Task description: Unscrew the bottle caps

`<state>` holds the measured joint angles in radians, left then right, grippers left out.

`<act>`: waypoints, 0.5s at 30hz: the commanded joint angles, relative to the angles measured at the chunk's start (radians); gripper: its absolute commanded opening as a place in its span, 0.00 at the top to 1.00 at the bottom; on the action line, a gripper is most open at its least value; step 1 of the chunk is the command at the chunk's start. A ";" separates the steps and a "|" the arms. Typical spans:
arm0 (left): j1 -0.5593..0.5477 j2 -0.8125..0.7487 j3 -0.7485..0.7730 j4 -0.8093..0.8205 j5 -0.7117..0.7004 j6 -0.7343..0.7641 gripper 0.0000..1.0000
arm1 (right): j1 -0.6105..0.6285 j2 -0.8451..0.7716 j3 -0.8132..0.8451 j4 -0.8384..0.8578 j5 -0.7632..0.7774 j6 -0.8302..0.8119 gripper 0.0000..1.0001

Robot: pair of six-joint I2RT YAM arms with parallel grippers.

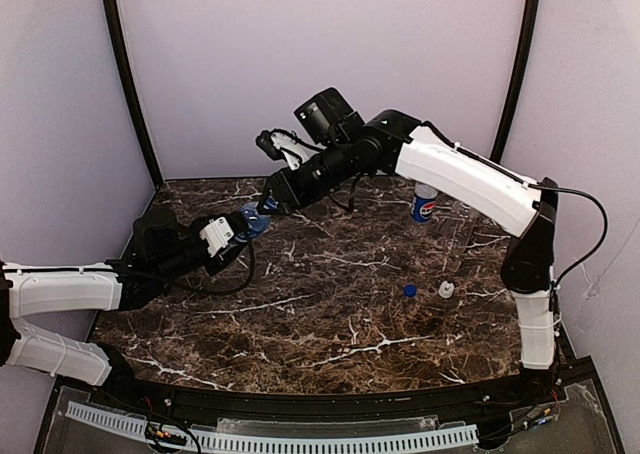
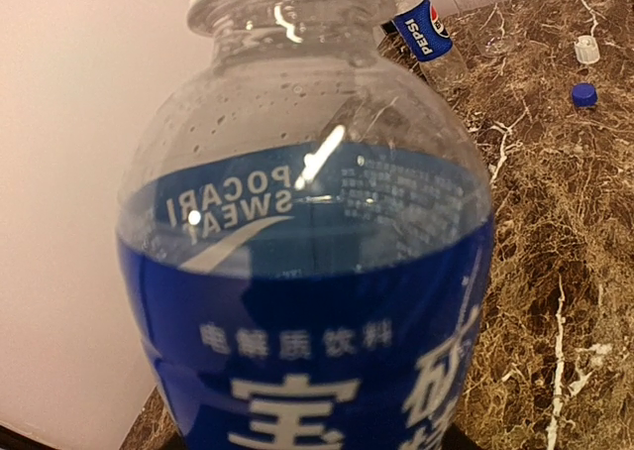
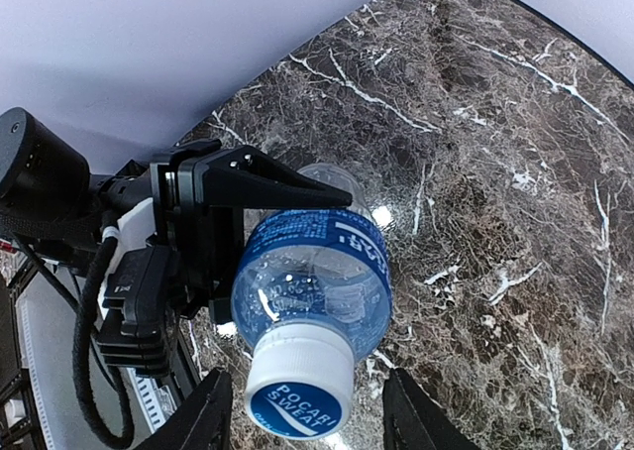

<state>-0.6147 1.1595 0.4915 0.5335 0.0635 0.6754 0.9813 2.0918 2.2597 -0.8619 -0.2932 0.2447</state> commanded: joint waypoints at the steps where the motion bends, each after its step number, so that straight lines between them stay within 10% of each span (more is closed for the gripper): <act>1: -0.003 -0.009 0.020 0.011 0.023 -0.022 0.67 | 0.003 0.027 0.036 0.004 -0.001 -0.004 0.50; 11: -0.004 -0.024 0.005 0.005 0.109 -0.066 0.67 | -0.004 0.011 -0.002 0.073 0.015 -0.046 0.98; 15: -0.004 -0.043 0.006 -0.044 0.267 -0.157 0.66 | -0.003 -0.017 -0.049 0.082 -0.030 -0.209 1.00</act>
<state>-0.6117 1.1591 0.4915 0.5144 0.1081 0.6151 0.9817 2.1056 2.2559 -0.8448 -0.2878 0.2081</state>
